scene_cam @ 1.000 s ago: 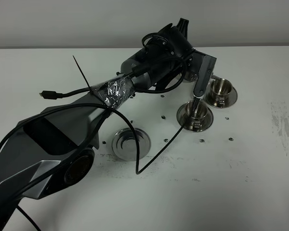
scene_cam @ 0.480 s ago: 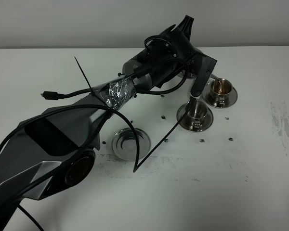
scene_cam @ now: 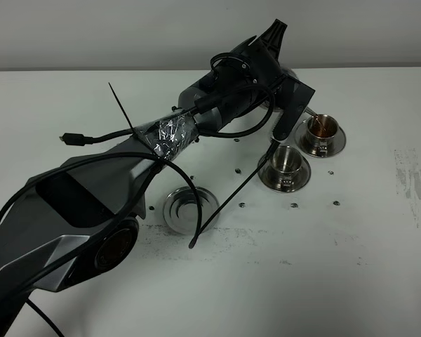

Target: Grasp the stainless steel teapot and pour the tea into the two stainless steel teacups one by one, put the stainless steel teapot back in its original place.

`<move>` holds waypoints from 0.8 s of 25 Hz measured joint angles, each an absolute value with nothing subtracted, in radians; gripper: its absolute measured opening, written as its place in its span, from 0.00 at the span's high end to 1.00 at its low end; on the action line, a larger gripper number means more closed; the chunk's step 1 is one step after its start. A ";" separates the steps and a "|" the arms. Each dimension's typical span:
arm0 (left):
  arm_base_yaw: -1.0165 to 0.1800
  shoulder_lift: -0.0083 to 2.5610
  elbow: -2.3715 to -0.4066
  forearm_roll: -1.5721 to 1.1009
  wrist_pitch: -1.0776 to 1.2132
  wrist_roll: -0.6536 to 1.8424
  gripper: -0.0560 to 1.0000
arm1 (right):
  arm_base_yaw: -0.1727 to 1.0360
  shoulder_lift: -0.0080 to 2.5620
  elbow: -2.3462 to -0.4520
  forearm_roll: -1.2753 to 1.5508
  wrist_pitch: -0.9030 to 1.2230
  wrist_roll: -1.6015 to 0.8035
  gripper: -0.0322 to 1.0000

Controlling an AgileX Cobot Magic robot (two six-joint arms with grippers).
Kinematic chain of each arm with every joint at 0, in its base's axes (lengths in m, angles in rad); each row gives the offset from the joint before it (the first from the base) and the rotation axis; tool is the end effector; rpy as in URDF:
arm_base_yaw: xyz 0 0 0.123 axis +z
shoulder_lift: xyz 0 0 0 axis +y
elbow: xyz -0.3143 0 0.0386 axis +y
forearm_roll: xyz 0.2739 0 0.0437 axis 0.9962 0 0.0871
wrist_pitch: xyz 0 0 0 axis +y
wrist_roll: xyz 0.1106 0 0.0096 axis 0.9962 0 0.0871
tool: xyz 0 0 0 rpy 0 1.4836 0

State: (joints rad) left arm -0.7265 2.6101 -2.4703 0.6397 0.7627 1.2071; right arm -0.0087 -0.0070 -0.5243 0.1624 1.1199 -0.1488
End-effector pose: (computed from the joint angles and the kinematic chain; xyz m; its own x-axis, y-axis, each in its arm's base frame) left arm 0.5123 -0.3940 0.1884 0.4304 0.8260 0.3640 0.4333 -0.5428 0.7195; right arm -0.0039 0.0162 0.2835 -0.4654 -0.0726 -0.8821 -0.1559 0.9878 0.0010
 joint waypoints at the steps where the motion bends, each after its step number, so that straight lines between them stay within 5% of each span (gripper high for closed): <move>1: -0.727 2.610 -2.470 0.644 0.760 1.212 0.78 | -0.009 -0.007 -0.524 0.162 1.120 -0.149 0.52; 20: -0.728 2.610 -2.470 0.683 0.733 1.269 0.78 | -0.009 -0.007 -0.524 0.162 1.120 -0.149 0.52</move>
